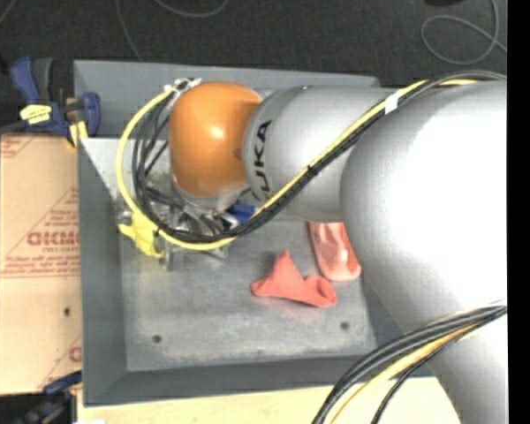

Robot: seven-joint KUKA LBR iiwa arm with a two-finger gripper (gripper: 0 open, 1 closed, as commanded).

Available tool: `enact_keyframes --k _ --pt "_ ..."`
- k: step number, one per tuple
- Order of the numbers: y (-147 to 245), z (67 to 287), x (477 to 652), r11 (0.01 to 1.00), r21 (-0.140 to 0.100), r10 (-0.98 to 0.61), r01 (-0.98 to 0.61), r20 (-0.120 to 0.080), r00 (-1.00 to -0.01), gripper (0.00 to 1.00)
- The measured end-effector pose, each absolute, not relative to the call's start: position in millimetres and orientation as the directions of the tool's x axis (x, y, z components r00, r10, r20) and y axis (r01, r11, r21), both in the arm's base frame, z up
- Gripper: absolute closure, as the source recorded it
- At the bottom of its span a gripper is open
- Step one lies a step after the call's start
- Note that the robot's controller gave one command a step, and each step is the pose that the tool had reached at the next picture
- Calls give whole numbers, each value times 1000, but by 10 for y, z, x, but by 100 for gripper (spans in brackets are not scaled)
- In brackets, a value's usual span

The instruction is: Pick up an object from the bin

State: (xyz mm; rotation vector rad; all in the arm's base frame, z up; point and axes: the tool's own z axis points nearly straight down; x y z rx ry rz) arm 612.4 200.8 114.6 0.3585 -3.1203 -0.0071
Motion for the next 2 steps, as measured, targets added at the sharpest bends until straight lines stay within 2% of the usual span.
enact_keyframes --k 1,2 --pt "1892 1764 6074 972 5 -235 -235 -6 -972 100" --pt "1855 2154 6047 973 4 -232 -232 -5 -973 100"
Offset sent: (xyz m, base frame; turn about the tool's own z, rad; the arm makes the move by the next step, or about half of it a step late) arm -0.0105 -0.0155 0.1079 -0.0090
